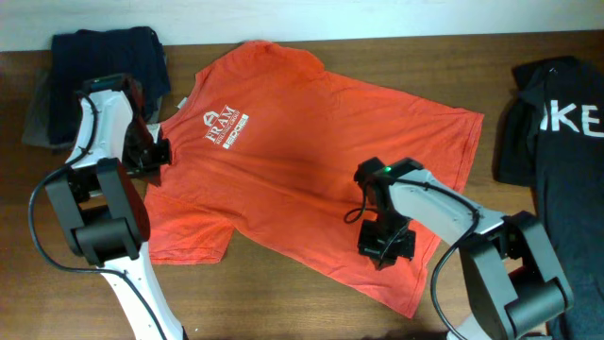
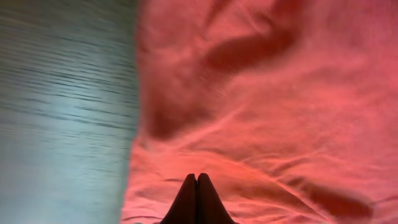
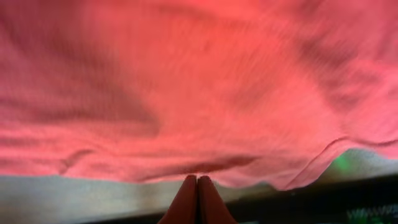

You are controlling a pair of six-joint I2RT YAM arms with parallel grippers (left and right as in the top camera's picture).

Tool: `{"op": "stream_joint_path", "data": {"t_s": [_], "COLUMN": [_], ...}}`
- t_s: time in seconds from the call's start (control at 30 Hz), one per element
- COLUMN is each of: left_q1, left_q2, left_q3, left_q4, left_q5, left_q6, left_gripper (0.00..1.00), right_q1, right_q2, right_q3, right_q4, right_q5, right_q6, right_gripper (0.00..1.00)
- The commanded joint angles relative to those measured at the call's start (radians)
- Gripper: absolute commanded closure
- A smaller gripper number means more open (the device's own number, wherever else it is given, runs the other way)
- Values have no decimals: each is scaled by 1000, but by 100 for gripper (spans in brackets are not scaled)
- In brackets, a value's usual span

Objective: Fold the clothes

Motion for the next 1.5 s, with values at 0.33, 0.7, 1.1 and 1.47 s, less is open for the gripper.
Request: {"op": "stream_joint_path", "data": {"t_s": [0.33,0.7,1.1,1.47], "left_q1": [-40,-44,-45,-44], "left_q2": [-28,-28,-28,-28], "left_q3": [-40,-46,-109,-225], "left_q4": [32,51,71,134], "left_q5": [75,76,87,112], "left_q6": [2,1,1,0], "left_gripper": [99,99,99,99], "right_q1": [-285,-347,-415,-486], "right_q2": [-21,-16,39,46], "right_q3": [-6,-6,-6,-6], "right_q4": [70,135,232,262], "right_q5": [122,108,140,153], "right_q6": [-64,-115,-142,-183], "right_gripper": [96,96,96,96]}}
